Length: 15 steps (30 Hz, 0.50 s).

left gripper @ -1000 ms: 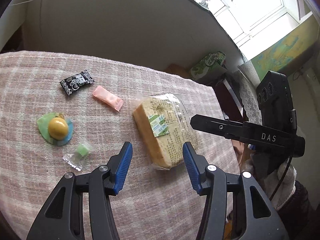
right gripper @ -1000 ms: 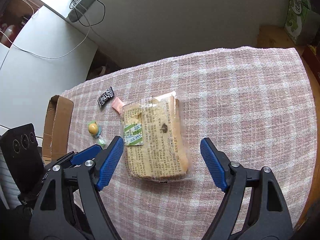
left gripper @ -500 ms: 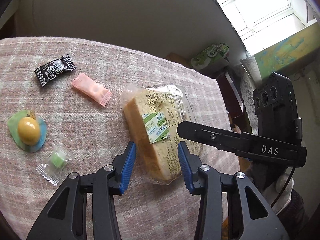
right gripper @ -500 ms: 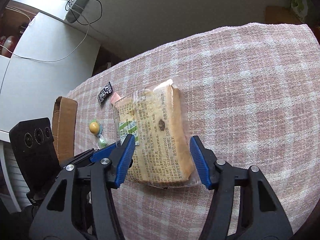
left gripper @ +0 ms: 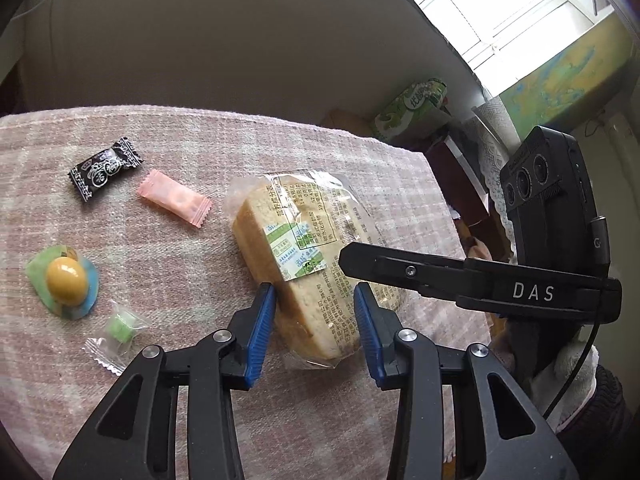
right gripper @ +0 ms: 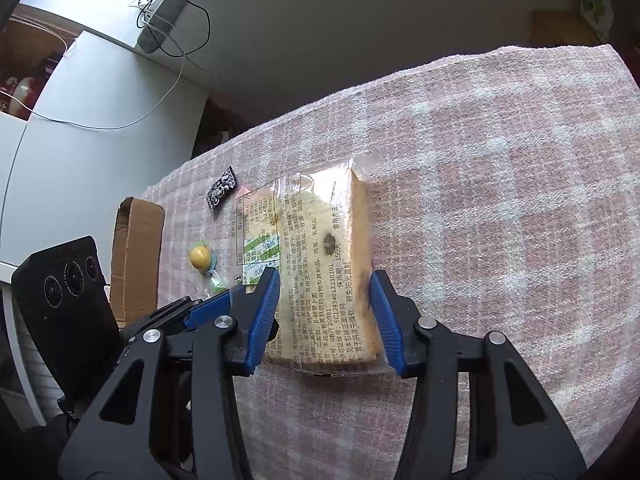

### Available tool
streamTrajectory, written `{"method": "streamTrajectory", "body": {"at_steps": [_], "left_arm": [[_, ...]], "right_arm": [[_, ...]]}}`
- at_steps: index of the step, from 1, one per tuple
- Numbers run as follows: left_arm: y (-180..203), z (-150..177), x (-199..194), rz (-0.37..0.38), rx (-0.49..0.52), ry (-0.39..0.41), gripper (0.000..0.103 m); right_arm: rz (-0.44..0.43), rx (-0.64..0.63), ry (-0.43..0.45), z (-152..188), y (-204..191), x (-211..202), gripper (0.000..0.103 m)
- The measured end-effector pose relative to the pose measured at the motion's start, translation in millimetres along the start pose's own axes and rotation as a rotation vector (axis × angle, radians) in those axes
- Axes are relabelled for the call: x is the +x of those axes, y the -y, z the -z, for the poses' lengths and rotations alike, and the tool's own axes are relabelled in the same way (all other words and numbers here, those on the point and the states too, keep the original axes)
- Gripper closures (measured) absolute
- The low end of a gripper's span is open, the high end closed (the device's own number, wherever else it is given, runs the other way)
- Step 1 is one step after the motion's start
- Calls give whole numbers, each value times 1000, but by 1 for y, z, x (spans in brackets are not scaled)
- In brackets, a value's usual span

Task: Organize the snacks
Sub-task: 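Carry the bread loaf with the right tool into the box and lower it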

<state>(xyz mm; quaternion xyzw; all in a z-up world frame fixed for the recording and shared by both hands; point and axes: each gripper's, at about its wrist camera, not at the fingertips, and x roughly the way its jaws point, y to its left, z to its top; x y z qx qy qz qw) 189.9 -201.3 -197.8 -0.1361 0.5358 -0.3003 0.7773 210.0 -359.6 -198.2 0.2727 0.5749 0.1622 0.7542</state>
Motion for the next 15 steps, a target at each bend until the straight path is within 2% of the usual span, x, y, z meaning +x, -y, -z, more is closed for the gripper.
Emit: {"method": "streamTrajectory", "body": {"at_steps": [7,15], "left_arm": [[4,4,-21,-21,37,42,64],[-7,9,-70,-52,42,111,64]], "right_arm": [[-18,-22,24,5,-21,-8,55],[-45,-106,36,4,-74,-11,55]]}}
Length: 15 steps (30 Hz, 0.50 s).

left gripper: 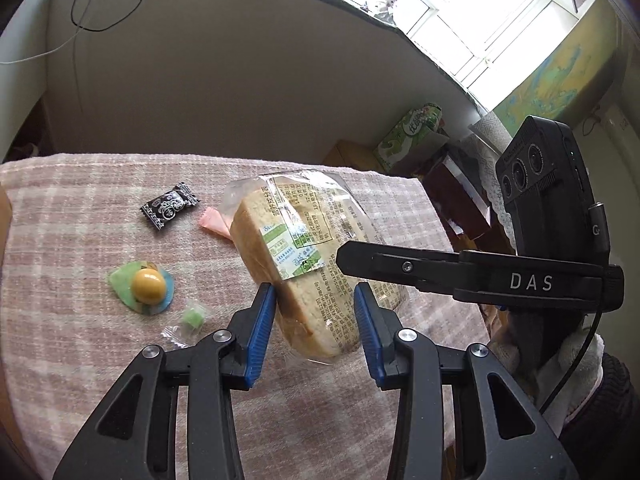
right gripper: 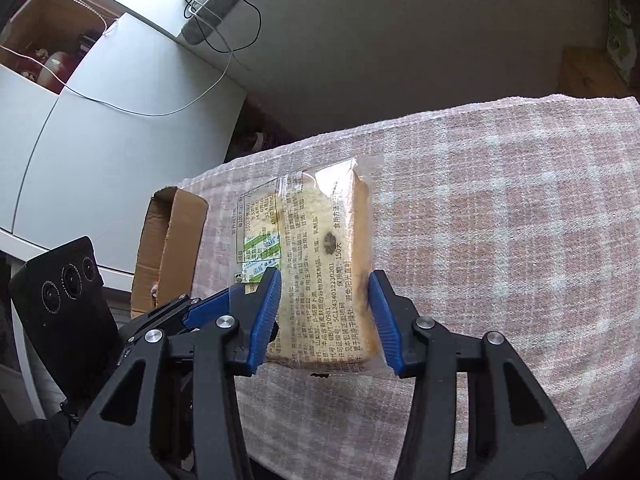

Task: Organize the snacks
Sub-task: 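Carry the bread loaf with the right tool into the box and lower it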

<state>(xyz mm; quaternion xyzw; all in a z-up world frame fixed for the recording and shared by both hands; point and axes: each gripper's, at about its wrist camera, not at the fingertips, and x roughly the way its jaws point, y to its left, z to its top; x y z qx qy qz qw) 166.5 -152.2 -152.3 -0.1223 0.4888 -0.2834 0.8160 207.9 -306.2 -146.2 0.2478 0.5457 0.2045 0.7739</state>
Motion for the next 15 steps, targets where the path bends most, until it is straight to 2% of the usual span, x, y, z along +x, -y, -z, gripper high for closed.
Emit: {"method": "streamTrajectory", "body": {"at_steps": [15], "left_arm": [[-66,14,-100,-84,-109,148,64]], "right_arm": [[-80,-169,-34,-7,-116,36,55]]}}
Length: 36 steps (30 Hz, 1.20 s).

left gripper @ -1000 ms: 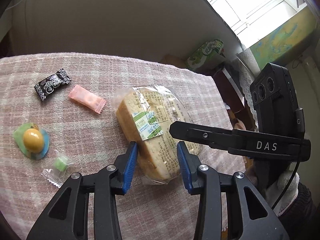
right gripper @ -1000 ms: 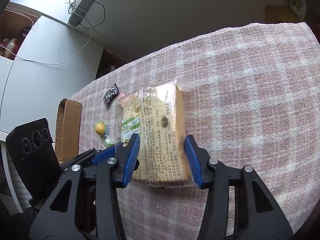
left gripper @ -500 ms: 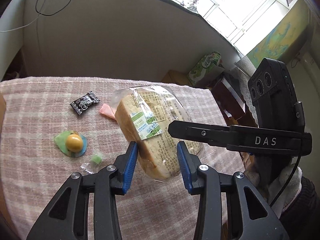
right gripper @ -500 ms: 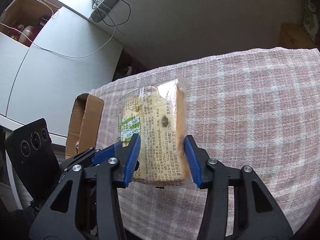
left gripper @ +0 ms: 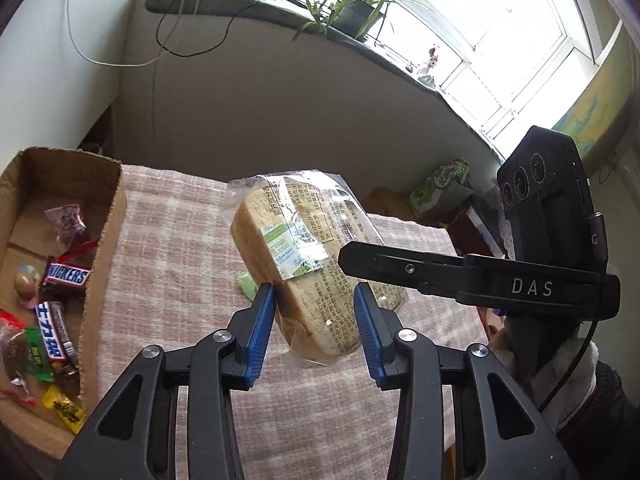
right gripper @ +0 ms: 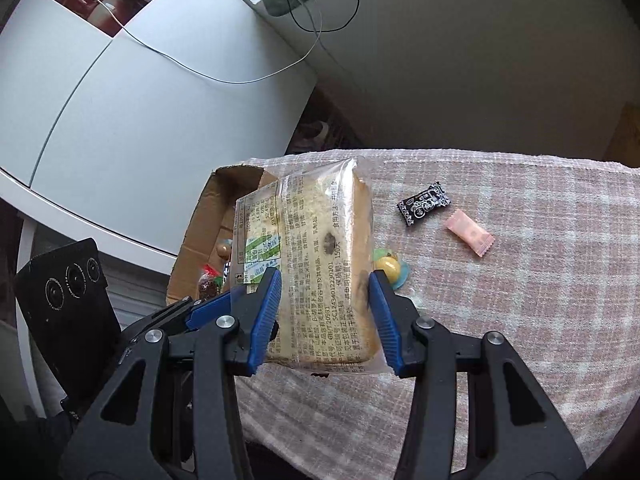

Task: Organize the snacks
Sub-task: 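Carry the bread loaf with the right tool into the box and lower it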

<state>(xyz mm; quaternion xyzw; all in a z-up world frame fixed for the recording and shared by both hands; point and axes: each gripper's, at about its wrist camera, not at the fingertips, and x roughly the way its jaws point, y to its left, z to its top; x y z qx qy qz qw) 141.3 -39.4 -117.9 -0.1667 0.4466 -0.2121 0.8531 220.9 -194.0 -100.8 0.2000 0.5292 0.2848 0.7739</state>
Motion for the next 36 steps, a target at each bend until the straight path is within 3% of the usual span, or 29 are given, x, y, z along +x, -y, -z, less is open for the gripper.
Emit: {"method": "streamTrajectory", "body": {"at_steps": [19,28,36], "left_arm": [[-116,19,-95,-165,-164,124,64],[-161,24,-111,-229,-201,128,64],[-168,18,-106,-268,-183,110,64]], "right_arm": [[-91,-178,-132,-15,-129,106,55],[-96,-205,-178,-17,-157,153,55],[-83,-199,-193,-20,-167,173,55]]}}
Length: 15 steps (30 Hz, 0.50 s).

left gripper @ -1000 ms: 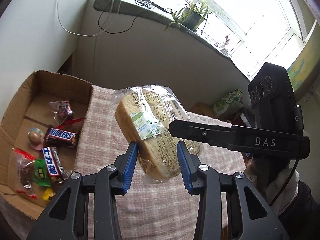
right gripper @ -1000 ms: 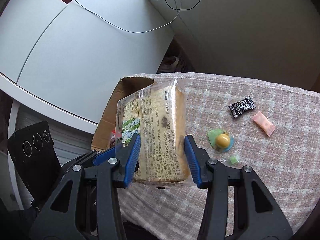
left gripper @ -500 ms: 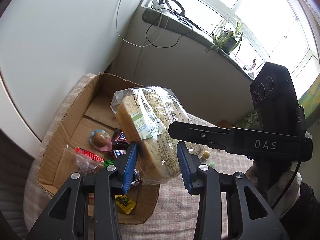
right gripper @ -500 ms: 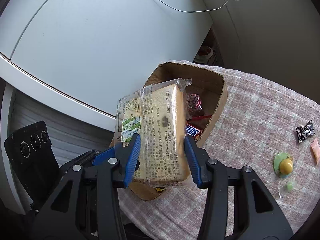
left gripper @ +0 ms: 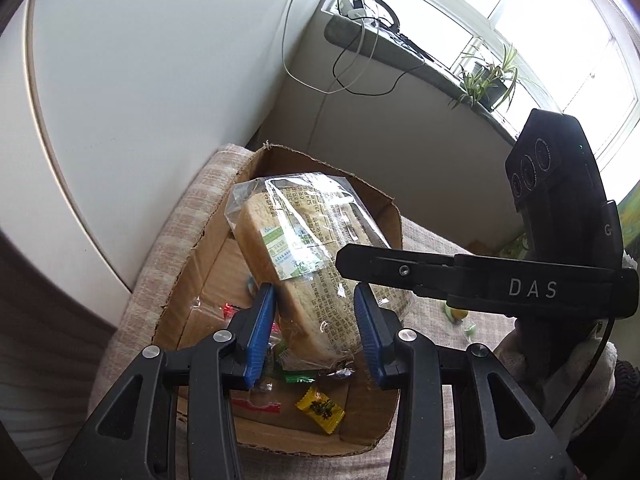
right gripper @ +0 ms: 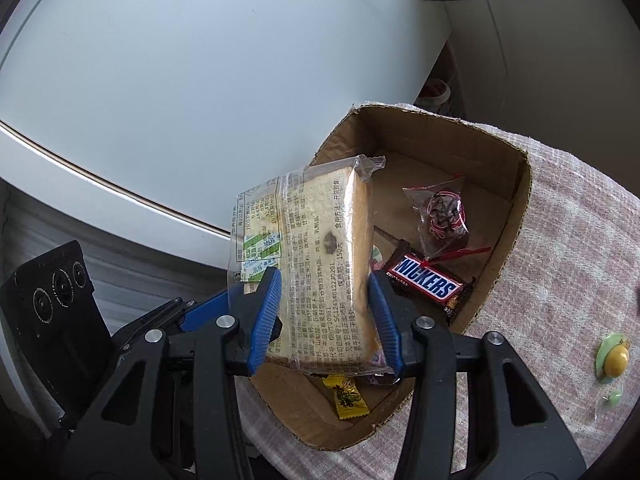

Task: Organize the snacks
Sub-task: 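Carry the bread loaf with the right tool into the box and lower it, then open the right tool and move both tools back over the table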

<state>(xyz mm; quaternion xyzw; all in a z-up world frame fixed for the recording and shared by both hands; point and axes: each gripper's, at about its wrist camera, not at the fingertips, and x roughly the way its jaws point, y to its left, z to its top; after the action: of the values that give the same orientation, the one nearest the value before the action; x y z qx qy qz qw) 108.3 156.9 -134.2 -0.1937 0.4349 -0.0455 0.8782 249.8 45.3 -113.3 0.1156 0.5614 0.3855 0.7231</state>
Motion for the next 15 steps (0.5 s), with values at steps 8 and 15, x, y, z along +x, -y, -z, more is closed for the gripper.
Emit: {"method": "streamTrajectory", "body": {"at_steps": [8,15], "left_arm": [[5,0,0,-56,57,2,67],[6,2,-6,-59,68,7,67]], "right_arm": [[47,12,-1,-1,4,8,55],[55,5,11,0,7,-2,54]]}}
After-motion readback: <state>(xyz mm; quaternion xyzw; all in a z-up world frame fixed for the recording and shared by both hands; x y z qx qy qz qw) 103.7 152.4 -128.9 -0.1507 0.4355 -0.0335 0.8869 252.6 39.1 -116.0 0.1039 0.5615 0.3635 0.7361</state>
